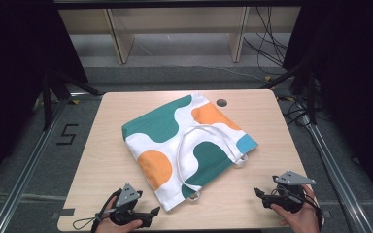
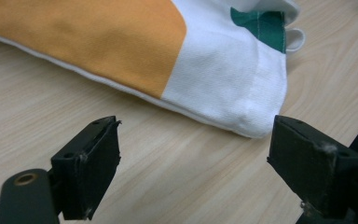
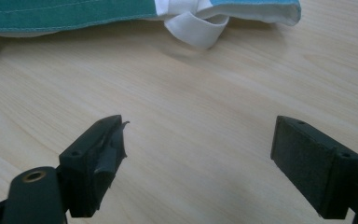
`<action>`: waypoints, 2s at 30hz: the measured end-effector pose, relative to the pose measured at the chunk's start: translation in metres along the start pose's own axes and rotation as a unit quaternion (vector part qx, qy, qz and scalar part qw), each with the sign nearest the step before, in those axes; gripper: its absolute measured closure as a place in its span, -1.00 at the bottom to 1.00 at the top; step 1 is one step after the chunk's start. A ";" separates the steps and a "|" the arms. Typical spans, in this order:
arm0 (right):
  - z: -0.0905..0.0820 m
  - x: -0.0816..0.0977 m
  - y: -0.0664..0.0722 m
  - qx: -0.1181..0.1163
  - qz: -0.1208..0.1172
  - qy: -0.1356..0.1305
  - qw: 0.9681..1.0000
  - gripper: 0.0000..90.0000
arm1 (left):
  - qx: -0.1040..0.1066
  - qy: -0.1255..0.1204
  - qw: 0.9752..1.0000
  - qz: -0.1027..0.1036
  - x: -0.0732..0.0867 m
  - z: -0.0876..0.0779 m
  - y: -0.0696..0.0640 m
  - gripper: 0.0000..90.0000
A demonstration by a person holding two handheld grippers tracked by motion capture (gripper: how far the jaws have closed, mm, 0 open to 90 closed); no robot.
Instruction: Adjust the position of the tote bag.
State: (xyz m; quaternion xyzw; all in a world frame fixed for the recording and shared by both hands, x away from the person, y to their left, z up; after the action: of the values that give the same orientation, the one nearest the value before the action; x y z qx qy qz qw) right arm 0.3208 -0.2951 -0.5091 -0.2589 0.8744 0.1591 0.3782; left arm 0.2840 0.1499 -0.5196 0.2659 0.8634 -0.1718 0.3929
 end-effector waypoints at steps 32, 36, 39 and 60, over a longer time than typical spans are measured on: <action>0.003 -0.001 0.002 0.002 -0.004 0.010 1.000 -0.57 | -0.017 0.011 0.994 0.103 -0.013 0.024 -0.041 -0.57; 0.003 -0.001 0.003 -0.012 -0.004 0.019 1.000 -0.57 | -0.031 0.027 0.992 0.122 -0.012 0.031 -0.045 -0.57; 0.003 -0.001 0.003 -0.014 -0.002 0.019 1.000 -0.57 | -0.050 0.037 0.988 0.139 -0.013 0.036 -0.048 -0.54; 0.004 -0.001 0.004 -0.010 -0.029 0.013 0.999 -0.54 | -0.092 -0.056 0.987 0.119 -0.020 0.000 -0.007 0.54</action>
State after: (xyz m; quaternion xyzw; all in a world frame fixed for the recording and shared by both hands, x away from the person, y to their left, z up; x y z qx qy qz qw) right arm 0.3219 -0.2898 -0.5109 -0.2903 0.8698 0.1530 0.3686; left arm 0.2911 0.1381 -0.5041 0.3195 0.8146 -0.0580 0.4807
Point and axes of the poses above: each handheld gripper's, and its own axes: z roughly forward along the jaws, x roughly out of its underside, y roughly to its left, the point moved 3 cm from there along z, roughly forward along the jaws, and after that the axes turned 5 degrees about -x, right-handed, at the moved point
